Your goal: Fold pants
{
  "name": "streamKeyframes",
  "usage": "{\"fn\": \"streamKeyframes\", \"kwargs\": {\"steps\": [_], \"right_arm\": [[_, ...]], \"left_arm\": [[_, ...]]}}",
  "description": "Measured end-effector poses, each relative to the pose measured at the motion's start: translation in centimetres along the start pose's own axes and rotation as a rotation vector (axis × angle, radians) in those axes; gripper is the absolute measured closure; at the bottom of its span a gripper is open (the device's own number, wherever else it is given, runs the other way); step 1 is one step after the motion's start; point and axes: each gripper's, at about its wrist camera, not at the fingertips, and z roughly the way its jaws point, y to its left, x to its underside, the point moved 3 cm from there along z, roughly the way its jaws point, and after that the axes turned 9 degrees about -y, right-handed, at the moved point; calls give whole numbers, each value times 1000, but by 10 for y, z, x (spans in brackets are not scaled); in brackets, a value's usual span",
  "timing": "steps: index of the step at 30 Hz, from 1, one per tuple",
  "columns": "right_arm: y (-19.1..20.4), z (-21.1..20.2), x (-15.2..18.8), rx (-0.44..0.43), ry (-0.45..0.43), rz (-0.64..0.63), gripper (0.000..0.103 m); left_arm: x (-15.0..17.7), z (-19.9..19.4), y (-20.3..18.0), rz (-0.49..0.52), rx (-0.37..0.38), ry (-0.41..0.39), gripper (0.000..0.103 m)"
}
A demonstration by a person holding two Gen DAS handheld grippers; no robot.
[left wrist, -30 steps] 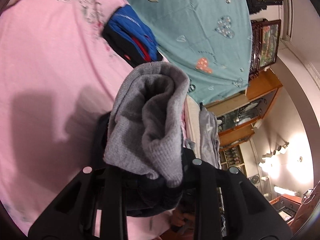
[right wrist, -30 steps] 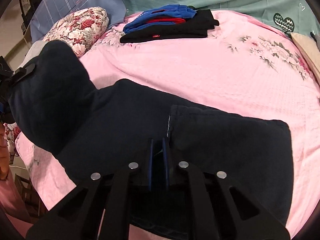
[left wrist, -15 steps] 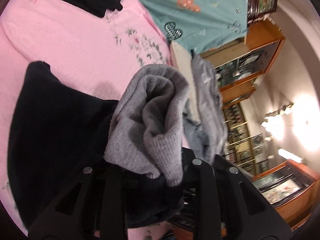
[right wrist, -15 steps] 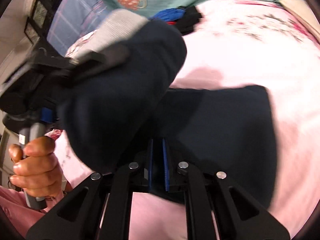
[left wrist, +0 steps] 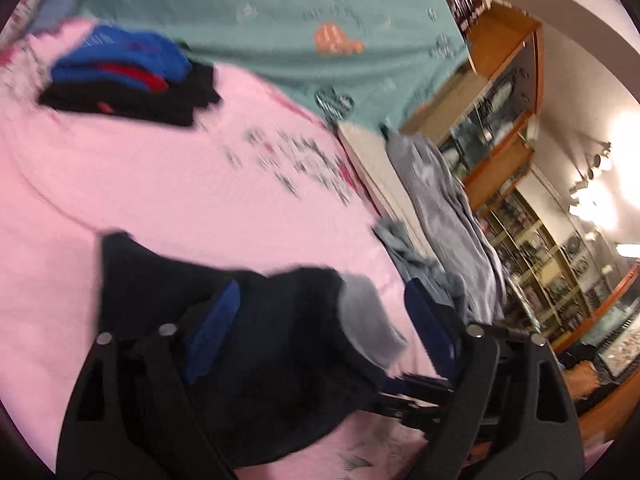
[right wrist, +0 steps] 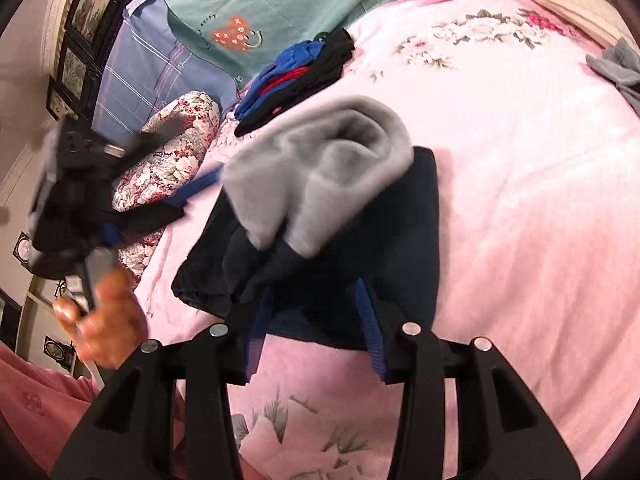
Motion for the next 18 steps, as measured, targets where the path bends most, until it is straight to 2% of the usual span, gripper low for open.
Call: {"fn": "streamKeyframes", "kwargs": {"steps": [2, 6, 8, 9, 10, 13, 15, 18], "right_arm": [[1, -1, 0, -8, 1, -9, 59], [2, -7, -2, 6, 16, -51, 59], [1, -12, -4, 3, 21, -60, 55], [0, -15, -4, -8, 18, -54, 49], [-1, -17, -6, -29, 16, -43, 45], [-7, -24, -10, -92, 2, 26, 44], [-14, -23, -14, -128, 4, 116, 38], [-24, -13, -20, -139, 9, 240, 38]], "left_arm": [[-5, -19, 21, -1, -71, -39, 15], [-1, -46, 72, -89, -174, -43, 15], [3, -56, 88, -115, -206, -49, 15], [6, -60, 94, -122, -217, -54, 15], [7, -64, 97, -128, -224, -59, 15], [14, -69, 102, -138, -204, -57, 15], [19, -66, 95, -111, -184, -46, 15], [24, -55, 78, -41, -182, -30, 15]]}}
